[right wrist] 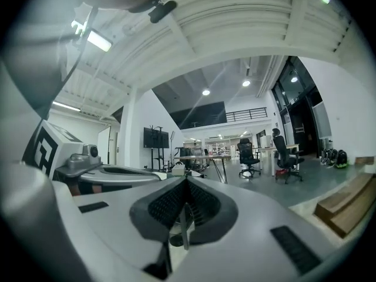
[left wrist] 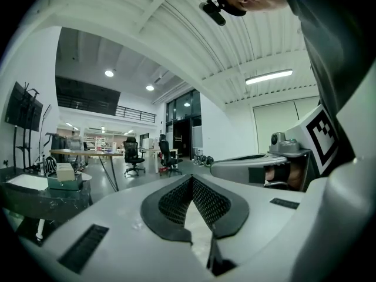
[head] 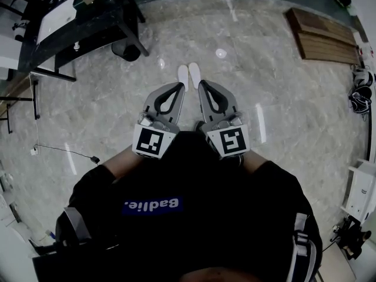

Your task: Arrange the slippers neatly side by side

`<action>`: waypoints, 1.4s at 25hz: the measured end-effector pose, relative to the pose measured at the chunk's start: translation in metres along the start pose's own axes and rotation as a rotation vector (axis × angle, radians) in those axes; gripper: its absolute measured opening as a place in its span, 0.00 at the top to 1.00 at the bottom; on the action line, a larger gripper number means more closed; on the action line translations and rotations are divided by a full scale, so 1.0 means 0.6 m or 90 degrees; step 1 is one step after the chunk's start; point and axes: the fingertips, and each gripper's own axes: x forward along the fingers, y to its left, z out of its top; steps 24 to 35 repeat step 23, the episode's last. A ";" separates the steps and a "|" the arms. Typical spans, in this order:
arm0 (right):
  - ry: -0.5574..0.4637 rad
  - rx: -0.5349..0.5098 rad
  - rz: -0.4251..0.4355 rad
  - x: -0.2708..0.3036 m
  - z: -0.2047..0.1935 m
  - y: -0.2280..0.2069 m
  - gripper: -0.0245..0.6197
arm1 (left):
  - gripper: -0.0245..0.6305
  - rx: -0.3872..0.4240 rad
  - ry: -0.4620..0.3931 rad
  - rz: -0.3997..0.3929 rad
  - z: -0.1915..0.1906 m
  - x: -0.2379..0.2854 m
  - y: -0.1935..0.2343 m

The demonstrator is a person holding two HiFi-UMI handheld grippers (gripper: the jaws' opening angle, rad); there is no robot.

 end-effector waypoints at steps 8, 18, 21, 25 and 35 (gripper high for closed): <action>-0.001 -0.006 0.002 -0.001 -0.002 0.023 0.96 | 0.96 0.002 -0.001 0.008 -0.002 -0.014 0.002; 0.014 -0.012 0.003 -0.010 -0.006 0.025 0.96 | 0.96 -0.015 -0.002 0.011 -0.001 -0.016 -0.004; 0.013 -0.013 0.002 -0.016 -0.007 0.023 0.96 | 0.96 -0.014 -0.002 0.008 -0.003 -0.015 -0.012; 0.014 -0.014 0.001 -0.019 -0.008 0.022 0.96 | 0.96 -0.014 -0.001 0.007 -0.006 -0.015 -0.015; 0.014 -0.014 0.001 -0.019 -0.008 0.022 0.96 | 0.96 -0.014 -0.001 0.007 -0.006 -0.015 -0.015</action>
